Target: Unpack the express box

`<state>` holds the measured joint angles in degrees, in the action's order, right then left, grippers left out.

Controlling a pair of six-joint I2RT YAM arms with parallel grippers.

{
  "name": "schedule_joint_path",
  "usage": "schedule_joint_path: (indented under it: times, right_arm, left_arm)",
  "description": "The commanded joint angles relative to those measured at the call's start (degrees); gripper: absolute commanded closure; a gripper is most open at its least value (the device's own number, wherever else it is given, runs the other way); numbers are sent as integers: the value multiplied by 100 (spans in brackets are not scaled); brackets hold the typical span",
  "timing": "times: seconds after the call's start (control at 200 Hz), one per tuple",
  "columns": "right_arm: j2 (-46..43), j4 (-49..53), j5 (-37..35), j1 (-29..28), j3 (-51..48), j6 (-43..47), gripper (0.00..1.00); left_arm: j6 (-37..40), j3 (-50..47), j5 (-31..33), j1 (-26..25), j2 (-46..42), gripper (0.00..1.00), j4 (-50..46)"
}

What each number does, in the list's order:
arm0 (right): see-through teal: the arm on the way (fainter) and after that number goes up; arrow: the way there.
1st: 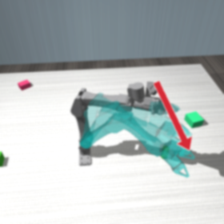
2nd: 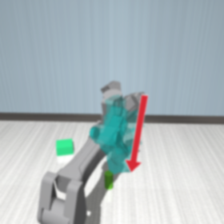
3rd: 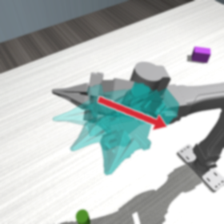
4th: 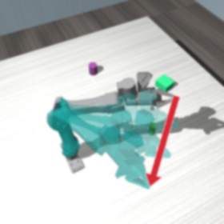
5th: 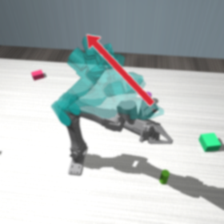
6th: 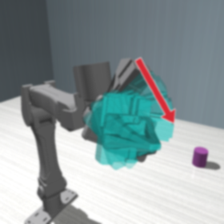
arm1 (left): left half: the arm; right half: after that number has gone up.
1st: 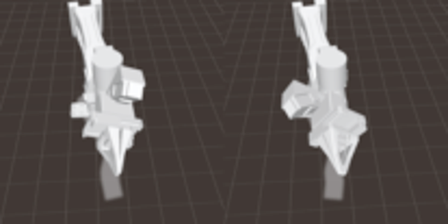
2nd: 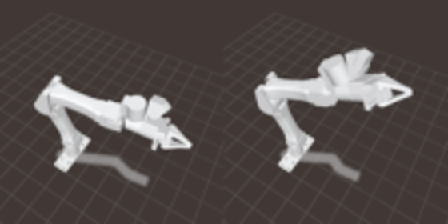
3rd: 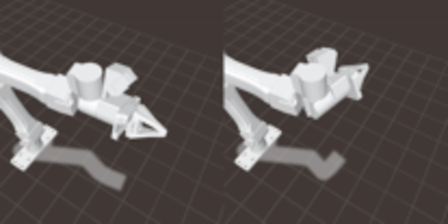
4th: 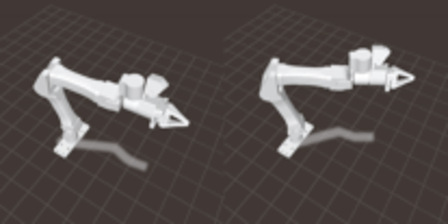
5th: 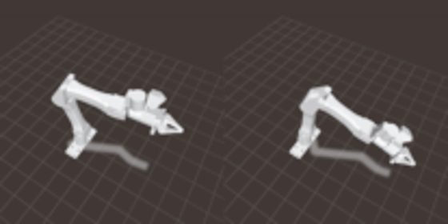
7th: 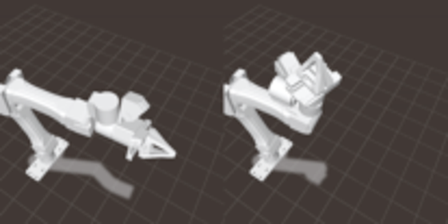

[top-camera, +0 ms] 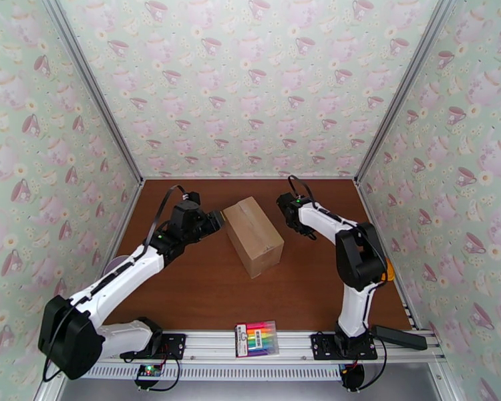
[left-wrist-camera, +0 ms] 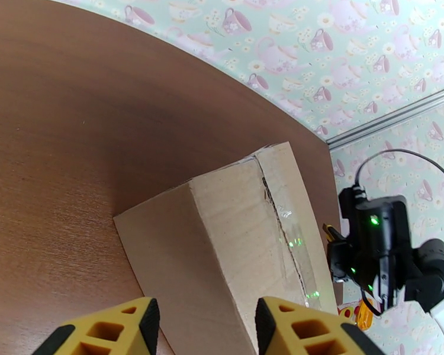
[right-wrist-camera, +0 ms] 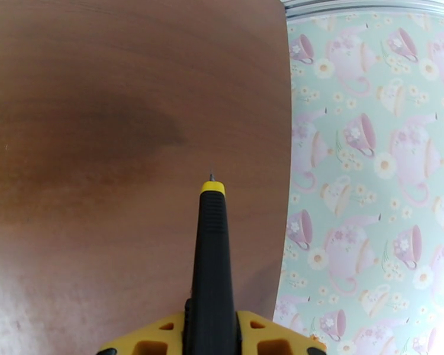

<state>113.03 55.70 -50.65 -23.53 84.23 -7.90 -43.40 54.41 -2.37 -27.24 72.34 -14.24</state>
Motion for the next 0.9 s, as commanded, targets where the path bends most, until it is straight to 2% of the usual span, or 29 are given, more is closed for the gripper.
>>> schedule_joint_path:
  times: [0.0,0.26,0.366,0.446,0.496,0.551,0.691,0.897]
  right_arm:
    - [220,-52,-208,24,319,-119,96]
    - [417,-95,54,24,415,-196,83]
    - [415,-95,156,24,445,-229,67]
    - [396,-90,220,24,463,-238,60]
    - [379,-85,226,26,470,-249,50]
    - [338,-59,283,24,489,-252,44]
    - [85,61,615,24,557,-309,40]
    - [-874,64,1544,24,569,-438,39]
  left_arm:
    - [-51,-109,-156,68,-145,49,70]
    - [-90,-166,-190,132,-179,49,74]
    - [-94,-150,-194,129,-185,49,75]
    - [-97,-149,-169,132,-194,49,76]
    - [-90,-165,-142,132,-194,49,87]
    - [-101,-164,-117,140,-188,49,82]
    - [-100,-146,-112,136,-185,49,132]
    - [-86,-64,-246,134,-111,49,149]
